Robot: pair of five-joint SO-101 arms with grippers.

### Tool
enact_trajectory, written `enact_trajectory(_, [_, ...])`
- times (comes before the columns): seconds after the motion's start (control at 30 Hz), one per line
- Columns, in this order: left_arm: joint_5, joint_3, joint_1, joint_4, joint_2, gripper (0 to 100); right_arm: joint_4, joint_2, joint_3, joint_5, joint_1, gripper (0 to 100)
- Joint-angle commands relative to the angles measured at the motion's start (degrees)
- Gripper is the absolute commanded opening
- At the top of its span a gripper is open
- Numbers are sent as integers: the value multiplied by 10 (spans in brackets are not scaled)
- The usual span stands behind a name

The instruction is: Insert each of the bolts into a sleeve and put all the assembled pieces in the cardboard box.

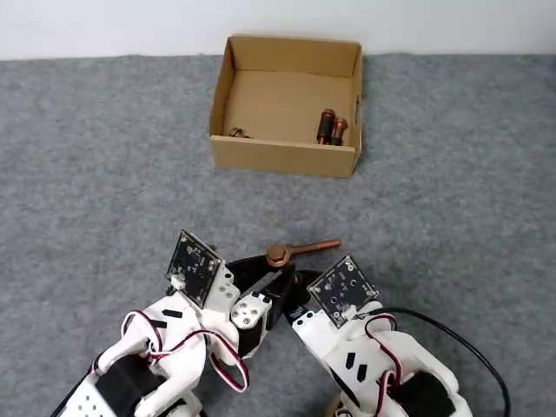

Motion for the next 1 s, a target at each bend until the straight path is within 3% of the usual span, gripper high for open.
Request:
enact_trajectory(0.0, [-20, 9, -1, 6, -4, 27, -15, -4, -23, 4, 2, 8])
enact_trajectory(0.27, [-18, 20, 42, 122, -1, 277, -14, -4, -21, 4, 3, 8])
enact_trajectory(0.53, [2, -42, 34, 187, -4, 299, -16, -4, -7, 15, 3, 8])
enact_trajectory(0.63, [-2, -80, -15, 192, -4, 297, -16, -4, -11, 12, 14, 8])
enact_trajectory(0.73, [-26, -94, -98, 188, -5, 269, -16, -4, -11, -5, 68, 8])
enact_trajectory(0.93, [-72, -79, -309, 179, -5, 9, -16, 27, -47, -71, 155, 8])
enact_trajectory(0.97, [-85, -65, -345, 172, -5, 2, -16, 48, -62, -84, 160, 8])
